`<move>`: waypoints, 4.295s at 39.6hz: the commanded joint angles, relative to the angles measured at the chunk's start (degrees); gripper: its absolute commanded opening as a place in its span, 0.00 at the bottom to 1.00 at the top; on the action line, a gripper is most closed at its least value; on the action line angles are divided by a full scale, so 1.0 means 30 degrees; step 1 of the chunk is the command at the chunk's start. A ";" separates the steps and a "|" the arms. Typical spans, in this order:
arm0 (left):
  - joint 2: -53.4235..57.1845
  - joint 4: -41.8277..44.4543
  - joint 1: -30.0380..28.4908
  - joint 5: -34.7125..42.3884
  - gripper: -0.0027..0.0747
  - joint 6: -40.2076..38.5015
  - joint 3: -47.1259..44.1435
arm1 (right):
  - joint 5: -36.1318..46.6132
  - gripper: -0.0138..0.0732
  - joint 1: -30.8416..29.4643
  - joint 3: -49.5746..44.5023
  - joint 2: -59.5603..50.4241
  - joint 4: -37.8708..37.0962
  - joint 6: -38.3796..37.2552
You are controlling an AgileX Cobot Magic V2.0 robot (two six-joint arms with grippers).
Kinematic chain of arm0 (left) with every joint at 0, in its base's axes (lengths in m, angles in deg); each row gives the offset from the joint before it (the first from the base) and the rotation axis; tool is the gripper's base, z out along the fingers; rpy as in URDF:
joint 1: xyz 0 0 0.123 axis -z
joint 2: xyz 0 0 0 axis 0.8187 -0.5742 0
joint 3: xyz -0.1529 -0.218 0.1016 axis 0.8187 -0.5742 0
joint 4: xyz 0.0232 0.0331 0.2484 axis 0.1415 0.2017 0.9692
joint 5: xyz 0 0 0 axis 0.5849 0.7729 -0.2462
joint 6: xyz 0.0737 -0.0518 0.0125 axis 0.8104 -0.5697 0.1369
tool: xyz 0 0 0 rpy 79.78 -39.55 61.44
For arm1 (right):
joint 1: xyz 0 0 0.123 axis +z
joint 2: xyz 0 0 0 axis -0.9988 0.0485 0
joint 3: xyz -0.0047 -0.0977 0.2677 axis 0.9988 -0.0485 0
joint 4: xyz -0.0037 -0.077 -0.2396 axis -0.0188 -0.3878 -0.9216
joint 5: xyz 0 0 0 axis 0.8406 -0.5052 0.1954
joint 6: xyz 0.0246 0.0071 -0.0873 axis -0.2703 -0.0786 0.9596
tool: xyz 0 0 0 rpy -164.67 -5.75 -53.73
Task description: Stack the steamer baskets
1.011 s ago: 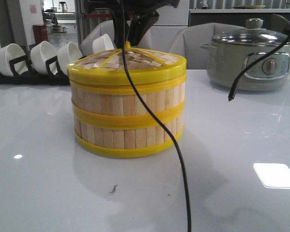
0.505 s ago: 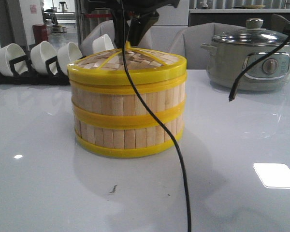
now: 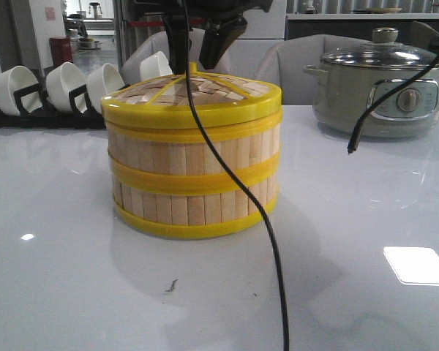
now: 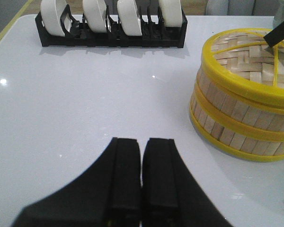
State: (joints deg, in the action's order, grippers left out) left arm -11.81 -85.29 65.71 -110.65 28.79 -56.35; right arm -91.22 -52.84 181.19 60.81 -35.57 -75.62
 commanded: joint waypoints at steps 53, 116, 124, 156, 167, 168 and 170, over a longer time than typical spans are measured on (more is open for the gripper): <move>-0.0063 -0.0062 -0.0067 0.1436 0.15 -0.0171 0.0511 | 1.8756 0.59 -1.1179 -2.6045 -2.5426 -0.0858 -0.0069; -0.0063 -0.0062 -0.0067 0.1436 0.15 -0.0171 0.0511 | 2.1590 0.24 -1.3296 -3.8392 -3.6363 -0.0858 -0.0069; -0.0063 -0.0062 -0.0067 0.1436 0.15 -0.0171 0.0511 | 2.1607 0.24 -1.3296 -3.8392 -3.6363 -0.0858 -0.0069; -0.0063 -0.0062 -0.0067 0.1436 0.15 -0.0171 0.0511 | 2.1607 0.24 -1.3296 -3.8392 -3.6363 -0.0858 -0.0069; -0.0063 -0.0018 -0.0067 0.1477 0.15 -0.0171 0.0511 | 2.1607 0.24 -1.3296 -3.8392 -3.6363 -0.0858 -0.0069; -0.0063 0.0144 -0.0067 0.1621 0.15 -0.0171 0.0511 | 2.1607 0.24 -1.3296 -3.8392 -3.6363 -0.0858 -0.0069; 0.0066 0.0643 -0.0067 0.1931 0.15 -0.0171 0.0511 | 2.1607 0.24 -1.3296 -3.8392 -3.6363 -0.0858 -0.0069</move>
State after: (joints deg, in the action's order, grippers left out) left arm -11.81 -84.92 65.71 -110.65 28.79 -56.35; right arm -31.11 -92.32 64.28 -48.76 -37.57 -75.85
